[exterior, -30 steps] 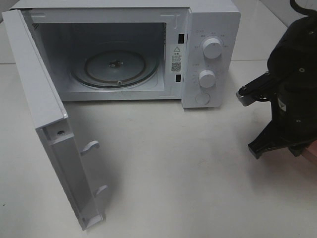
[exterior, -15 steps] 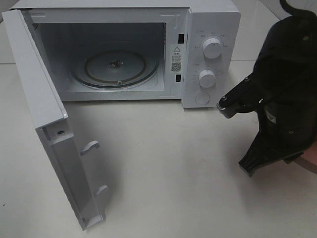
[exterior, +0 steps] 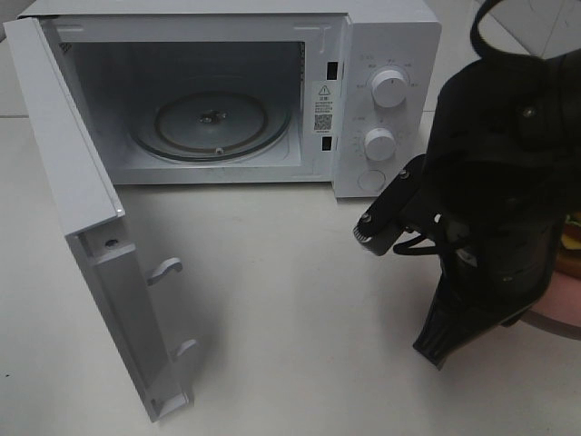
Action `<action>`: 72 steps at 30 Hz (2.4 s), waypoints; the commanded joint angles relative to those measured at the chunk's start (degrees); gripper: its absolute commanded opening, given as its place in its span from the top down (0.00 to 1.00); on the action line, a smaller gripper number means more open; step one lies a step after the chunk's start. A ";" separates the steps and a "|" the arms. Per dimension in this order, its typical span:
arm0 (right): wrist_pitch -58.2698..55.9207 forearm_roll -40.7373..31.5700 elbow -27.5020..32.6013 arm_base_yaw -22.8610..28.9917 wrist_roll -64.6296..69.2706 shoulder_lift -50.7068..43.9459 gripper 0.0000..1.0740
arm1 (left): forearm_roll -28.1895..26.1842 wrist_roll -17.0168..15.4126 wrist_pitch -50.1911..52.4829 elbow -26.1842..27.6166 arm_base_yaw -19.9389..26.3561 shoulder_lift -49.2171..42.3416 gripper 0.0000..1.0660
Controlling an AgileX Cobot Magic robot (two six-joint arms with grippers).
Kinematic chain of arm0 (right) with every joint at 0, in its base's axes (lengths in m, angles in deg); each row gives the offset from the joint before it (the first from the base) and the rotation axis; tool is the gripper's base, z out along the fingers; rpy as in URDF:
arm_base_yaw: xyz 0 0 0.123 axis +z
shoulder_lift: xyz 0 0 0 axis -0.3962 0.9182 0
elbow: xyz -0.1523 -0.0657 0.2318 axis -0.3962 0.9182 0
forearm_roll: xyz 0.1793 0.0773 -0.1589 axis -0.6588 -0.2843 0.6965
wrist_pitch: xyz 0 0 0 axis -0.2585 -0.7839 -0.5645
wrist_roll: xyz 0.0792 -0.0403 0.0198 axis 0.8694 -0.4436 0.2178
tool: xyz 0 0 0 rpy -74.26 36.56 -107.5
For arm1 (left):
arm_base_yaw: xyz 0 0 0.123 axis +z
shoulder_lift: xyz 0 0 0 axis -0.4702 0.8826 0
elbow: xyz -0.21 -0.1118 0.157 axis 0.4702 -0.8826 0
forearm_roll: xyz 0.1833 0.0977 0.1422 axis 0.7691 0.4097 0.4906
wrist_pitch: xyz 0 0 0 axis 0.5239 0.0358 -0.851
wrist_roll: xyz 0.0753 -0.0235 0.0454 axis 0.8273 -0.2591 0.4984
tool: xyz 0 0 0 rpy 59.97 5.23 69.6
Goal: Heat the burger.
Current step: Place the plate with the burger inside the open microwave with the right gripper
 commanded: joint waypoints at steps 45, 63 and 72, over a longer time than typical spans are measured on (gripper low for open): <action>11.86 13.87 0.00 13.81 -18.22 -0.52 0.97 | -0.06 -0.34 0.29 -0.23 -0.06 -1.09 0.08; 21.77 18.22 0.00 13.81 -29.74 -0.52 0.97 | -0.06 -0.34 0.29 -0.23 -0.06 -1.09 0.08; 24.87 17.82 0.23 13.18 -30.94 -0.52 1.00 | -0.06 -0.34 0.29 -0.23 -0.06 -1.09 0.08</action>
